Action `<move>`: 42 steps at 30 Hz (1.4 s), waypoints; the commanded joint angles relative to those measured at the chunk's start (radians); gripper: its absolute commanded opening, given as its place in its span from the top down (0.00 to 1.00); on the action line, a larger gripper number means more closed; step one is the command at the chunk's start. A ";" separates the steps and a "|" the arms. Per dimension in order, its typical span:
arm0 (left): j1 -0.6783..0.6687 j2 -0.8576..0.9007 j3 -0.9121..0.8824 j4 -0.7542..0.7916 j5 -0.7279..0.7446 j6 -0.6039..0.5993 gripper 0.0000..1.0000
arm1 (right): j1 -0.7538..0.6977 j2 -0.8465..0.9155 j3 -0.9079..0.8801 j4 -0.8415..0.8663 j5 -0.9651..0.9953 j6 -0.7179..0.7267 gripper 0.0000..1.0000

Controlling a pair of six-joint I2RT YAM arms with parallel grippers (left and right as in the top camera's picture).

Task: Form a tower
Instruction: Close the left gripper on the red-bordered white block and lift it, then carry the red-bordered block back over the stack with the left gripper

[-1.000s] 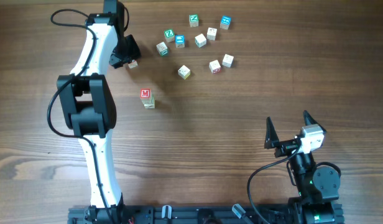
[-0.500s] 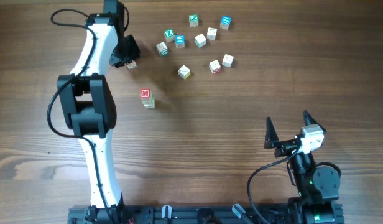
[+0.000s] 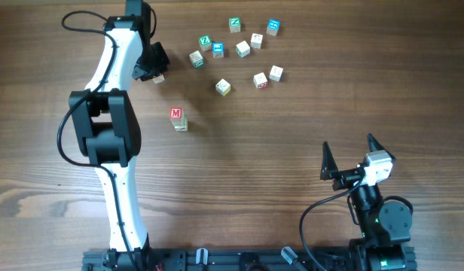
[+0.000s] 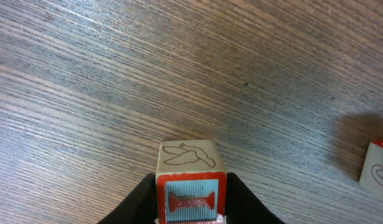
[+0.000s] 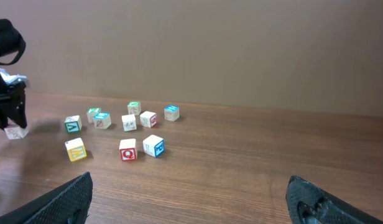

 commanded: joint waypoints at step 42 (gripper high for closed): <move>-0.181 -0.499 -0.276 -0.322 -0.008 0.178 0.72 | -0.003 -0.004 -0.001 0.005 -0.016 -0.014 0.00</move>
